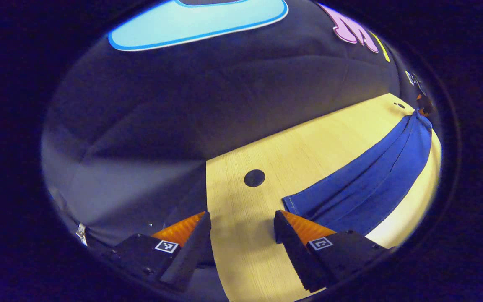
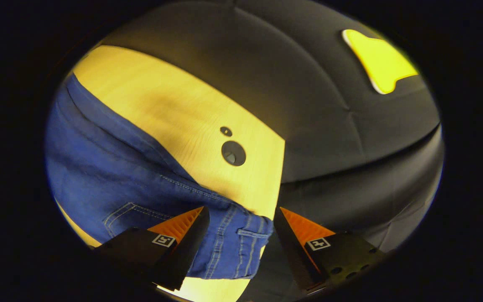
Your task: Grasp the waist and the cuffs of the jeans and fold them to make the two legs overlap; first hold the waist and fold one-third of the jeans toward the cuffs, then hold the cuffs and fold the remaining one-third in the same direction to finish folding.
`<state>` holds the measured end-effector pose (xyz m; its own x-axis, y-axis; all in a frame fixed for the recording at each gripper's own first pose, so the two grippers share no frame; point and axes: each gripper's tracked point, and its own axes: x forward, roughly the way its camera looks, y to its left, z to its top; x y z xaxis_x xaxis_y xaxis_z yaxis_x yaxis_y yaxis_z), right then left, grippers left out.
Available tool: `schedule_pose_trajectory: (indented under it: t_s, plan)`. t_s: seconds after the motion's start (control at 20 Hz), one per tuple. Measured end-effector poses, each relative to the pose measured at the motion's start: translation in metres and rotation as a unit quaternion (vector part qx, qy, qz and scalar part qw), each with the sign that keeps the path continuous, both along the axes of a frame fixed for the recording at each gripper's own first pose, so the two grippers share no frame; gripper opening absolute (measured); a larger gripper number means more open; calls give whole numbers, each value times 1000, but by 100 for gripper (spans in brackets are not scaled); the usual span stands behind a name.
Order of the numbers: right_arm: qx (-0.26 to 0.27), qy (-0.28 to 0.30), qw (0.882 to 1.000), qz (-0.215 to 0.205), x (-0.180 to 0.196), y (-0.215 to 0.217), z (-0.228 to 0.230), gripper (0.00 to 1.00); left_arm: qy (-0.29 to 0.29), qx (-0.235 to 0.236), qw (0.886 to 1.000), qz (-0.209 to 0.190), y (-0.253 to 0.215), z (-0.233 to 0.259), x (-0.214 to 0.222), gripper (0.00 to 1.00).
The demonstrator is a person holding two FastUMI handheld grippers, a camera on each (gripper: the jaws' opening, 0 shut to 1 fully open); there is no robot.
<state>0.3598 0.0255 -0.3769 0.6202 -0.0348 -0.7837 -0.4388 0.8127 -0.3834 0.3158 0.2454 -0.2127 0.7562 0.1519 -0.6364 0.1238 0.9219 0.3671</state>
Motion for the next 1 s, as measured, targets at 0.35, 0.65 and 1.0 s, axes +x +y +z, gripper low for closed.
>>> schedule_pose_trajectory:
  t_s: [0.35, 0.65, 1.0]
  plan:
    - [179, -12, 976, -121, -56, -24, 76, 98, -124, -245, 961, -29, -130, 81, -39, 97]
    - [327, 33, 864, -383, -101, -85, 29, 97, -171, -311, 934, -44, -183, 113, -82, 96]
    - [369, 103, 752, -536, -128, -88, -60, 98, -164, -255, 951, -61, -221, 118, -82, 96]
